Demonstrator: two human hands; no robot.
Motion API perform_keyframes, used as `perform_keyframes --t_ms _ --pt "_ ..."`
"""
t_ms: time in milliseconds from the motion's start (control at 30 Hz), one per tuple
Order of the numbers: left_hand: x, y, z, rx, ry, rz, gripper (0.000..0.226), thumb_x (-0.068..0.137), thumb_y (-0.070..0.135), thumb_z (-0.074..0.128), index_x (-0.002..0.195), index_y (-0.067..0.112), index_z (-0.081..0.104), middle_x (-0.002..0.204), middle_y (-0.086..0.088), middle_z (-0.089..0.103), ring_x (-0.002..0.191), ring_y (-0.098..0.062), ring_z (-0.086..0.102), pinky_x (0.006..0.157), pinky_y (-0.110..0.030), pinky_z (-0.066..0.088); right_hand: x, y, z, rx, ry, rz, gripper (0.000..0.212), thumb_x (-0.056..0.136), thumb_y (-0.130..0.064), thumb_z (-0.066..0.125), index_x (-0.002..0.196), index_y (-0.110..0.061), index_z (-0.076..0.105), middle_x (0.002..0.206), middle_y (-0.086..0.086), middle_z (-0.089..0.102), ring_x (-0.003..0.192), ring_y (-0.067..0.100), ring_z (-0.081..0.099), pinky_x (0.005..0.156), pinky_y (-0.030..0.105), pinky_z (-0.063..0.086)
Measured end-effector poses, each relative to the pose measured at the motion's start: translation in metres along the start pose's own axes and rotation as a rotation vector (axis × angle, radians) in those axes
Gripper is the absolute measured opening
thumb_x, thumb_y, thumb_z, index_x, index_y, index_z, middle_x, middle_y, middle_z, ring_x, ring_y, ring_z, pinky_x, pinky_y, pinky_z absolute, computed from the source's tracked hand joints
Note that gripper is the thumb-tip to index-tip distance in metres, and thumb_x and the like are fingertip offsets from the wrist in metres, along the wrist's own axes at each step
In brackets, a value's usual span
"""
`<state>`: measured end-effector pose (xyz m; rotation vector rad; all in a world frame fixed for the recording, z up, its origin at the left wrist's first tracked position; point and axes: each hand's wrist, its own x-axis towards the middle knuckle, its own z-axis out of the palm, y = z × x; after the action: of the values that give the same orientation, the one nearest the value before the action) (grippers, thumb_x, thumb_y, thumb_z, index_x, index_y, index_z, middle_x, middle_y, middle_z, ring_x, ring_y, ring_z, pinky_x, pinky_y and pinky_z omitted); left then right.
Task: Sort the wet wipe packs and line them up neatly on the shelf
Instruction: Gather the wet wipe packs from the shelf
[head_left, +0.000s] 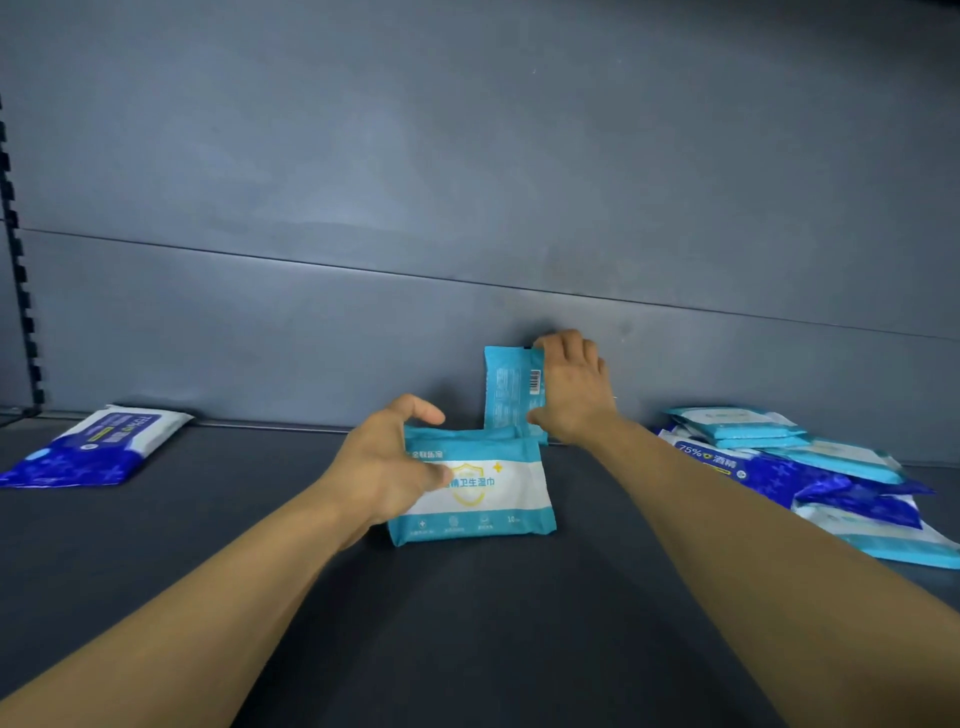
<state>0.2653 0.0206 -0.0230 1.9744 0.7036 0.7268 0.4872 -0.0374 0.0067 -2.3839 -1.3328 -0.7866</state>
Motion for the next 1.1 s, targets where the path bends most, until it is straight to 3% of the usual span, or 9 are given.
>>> perform_keyframes --t_ms 100,367,500,600,700,800,900,1000,1100 --pt "0.002 -0.001 0.0 -0.012 -0.028 0.005 0.044 0.079 0.003 0.071 0.107 0.031 0.052 0.103 -0.005 0.064 0.091 -0.023 0.065 0.076 -0.033 0.054 0.006 0.005 -0.005 -0.071 -0.003 0.01 0.077 0.07 -0.026 0.078 0.134 -0.019 0.035 0.133 0.009 0.038 0.121 0.029 0.036 0.103 0.038 0.03" --pt "0.003 -0.004 0.0 0.056 -0.08 0.057 0.033 0.087 0.006 0.059 0.099 0.032 0.042 0.077 -0.007 0.053 0.056 -0.014 0.042 0.051 -0.026 0.037 -0.016 0.007 -0.023 0.13 -0.015 0.05 0.017 0.082 -0.007 0.061 0.097 -0.01 0.052 0.108 0.007 0.056 0.091 0.031 0.056 0.07 0.037 0.047" --pt "-0.002 -0.001 0.002 0.062 -0.094 0.047 0.021 0.091 0.006 0.055 0.092 0.026 0.046 0.086 -0.008 0.06 0.063 -0.015 0.051 0.054 -0.025 0.039 -0.046 0.008 -0.048 0.232 0.217 -0.099 0.027 0.076 0.004 0.062 0.078 -0.014 0.043 0.091 0.003 0.05 0.071 0.029 0.053 0.061 0.041 0.048" --pt "-0.006 0.003 0.002 0.053 -0.071 0.04 0.017 0.091 0.005 0.056 0.081 0.019 0.056 0.078 -0.004 0.055 0.055 -0.012 0.041 0.052 -0.022 0.035 -0.078 0.001 -0.057 0.199 0.26 -0.305 0.027 0.064 0.01 0.062 0.076 -0.012 0.051 0.085 0.004 0.052 0.059 0.028 0.052 0.049 0.03 0.041" --pt "-0.01 0.003 -0.001 0.026 -0.06 0.014 0.024 0.09 0.004 0.056 0.073 0.02 0.06 0.078 -0.003 0.057 0.062 -0.014 0.043 0.053 -0.022 0.034 -0.114 -0.004 -0.053 0.219 0.108 -0.42 0.022 0.068 0.001 0.063 0.083 -0.013 0.058 0.088 0.002 0.053 0.06 0.023 0.052 0.052 0.029 0.044" --pt "-0.014 0.006 -0.005 0.052 -0.07 0.007 0.024 0.09 0.0 0.055 0.076 0.019 0.062 0.08 -0.004 0.058 0.062 -0.014 0.046 0.051 -0.017 0.036 -0.141 -0.003 -0.054 0.279 -0.195 -0.454 0.02 0.073 -0.008 0.061 0.092 -0.017 0.064 0.094 -0.006 0.053 0.074 0.009 0.049 0.069 0.028 0.047" --pt "-0.016 0.009 -0.008 0.089 -0.072 0.019 0.023 0.089 0.0 0.057 0.078 0.02 0.063 0.09 -0.002 0.061 0.067 -0.01 0.053 0.057 -0.015 0.04 -0.147 -0.001 -0.068 0.519 -0.181 -0.282 0.027 0.072 0.002 0.057 0.09 -0.013 0.07 0.084 -0.016 0.056 0.077 -0.001 0.053 0.071 0.011 0.04" --pt "-0.019 0.011 -0.008 0.118 -0.058 0.027 0.025 0.089 0.001 0.059 0.077 0.022 0.063 0.099 -0.004 0.062 0.073 -0.011 0.055 0.062 -0.018 0.042 -0.132 0.008 -0.072 0.563 -0.094 0.031 0.036 0.08 0.0 0.062 0.112 -0.017 0.063 0.107 -0.007 0.058 0.093 0.0 0.054 0.082 0.019 0.044" --pt "-0.022 0.011 -0.008 0.125 -0.039 0.048 0.026 0.089 0.0 0.058 0.076 0.023 0.062 0.1 -0.003 0.061 0.07 -0.01 0.053 0.058 -0.017 0.041 -0.12 0.018 -0.064 0.598 -0.474 0.333 0.073 0.083 -0.022 0.07 0.144 -0.024 0.031 0.145 0.003 0.037 0.128 0.017 0.042 0.102 0.027 0.036"
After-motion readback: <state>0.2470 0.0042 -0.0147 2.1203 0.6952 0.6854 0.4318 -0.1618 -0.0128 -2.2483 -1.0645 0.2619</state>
